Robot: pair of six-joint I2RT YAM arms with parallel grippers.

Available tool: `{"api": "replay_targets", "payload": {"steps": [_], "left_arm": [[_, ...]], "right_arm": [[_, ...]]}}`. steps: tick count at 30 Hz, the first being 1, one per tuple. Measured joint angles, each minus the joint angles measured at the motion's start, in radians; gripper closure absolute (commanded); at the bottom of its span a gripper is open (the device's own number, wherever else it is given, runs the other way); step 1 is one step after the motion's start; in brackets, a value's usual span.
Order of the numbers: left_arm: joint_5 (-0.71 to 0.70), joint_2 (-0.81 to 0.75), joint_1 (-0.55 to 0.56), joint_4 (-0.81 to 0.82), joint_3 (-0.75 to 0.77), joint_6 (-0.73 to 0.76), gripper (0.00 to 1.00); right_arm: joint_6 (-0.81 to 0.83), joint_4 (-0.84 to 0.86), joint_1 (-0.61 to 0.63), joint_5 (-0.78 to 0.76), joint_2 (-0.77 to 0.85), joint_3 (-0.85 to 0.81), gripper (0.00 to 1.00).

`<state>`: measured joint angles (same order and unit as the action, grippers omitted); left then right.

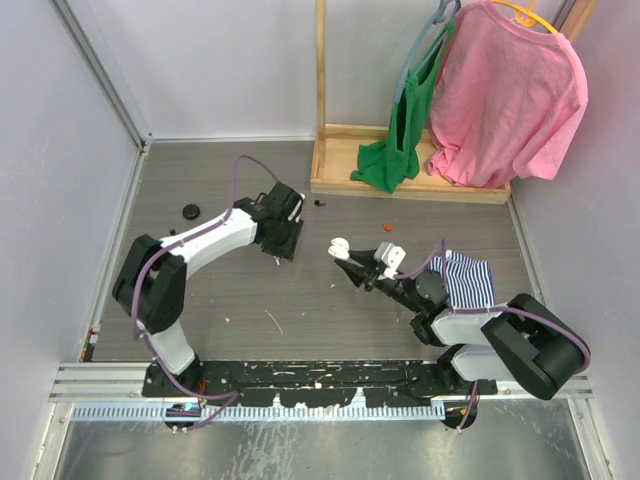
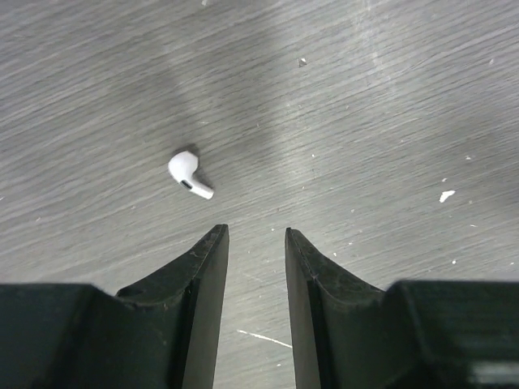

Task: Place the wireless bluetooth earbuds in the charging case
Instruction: Pick up the earbud from the center of the board.

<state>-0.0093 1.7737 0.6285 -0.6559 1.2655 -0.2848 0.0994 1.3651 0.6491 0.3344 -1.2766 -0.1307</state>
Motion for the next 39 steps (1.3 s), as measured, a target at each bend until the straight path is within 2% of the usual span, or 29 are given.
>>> {"api": "replay_targets", "payload": {"steps": [4, 10, 19, 29, 39], "left_arm": [[-0.075, -0.073, 0.001, -0.023, 0.001, -0.095, 0.63], [-0.199, -0.077, 0.001, -0.068, 0.002, -0.227, 0.56], [-0.278, 0.045, 0.000, -0.055, 0.027, -0.377, 0.55], [-0.307, 0.121, -0.007, -0.028, 0.058, -0.460, 0.65], [-0.309, 0.141, -0.026, -0.006, 0.058, -0.489, 0.67]], "right_arm": [[0.000, -0.002, 0.000, 0.000, 0.001, 0.000, 0.93], [0.000, -0.004, 0.000, 0.000, 0.001, 0.000, 0.93], [0.000, -0.005, 0.000, 0.000, 0.001, 0.000, 0.93], [0.000, -0.005, 0.000, 0.001, 0.000, 0.000, 0.93], [0.000, -0.005, 0.000, 0.004, 0.000, 0.000, 0.93]]}}
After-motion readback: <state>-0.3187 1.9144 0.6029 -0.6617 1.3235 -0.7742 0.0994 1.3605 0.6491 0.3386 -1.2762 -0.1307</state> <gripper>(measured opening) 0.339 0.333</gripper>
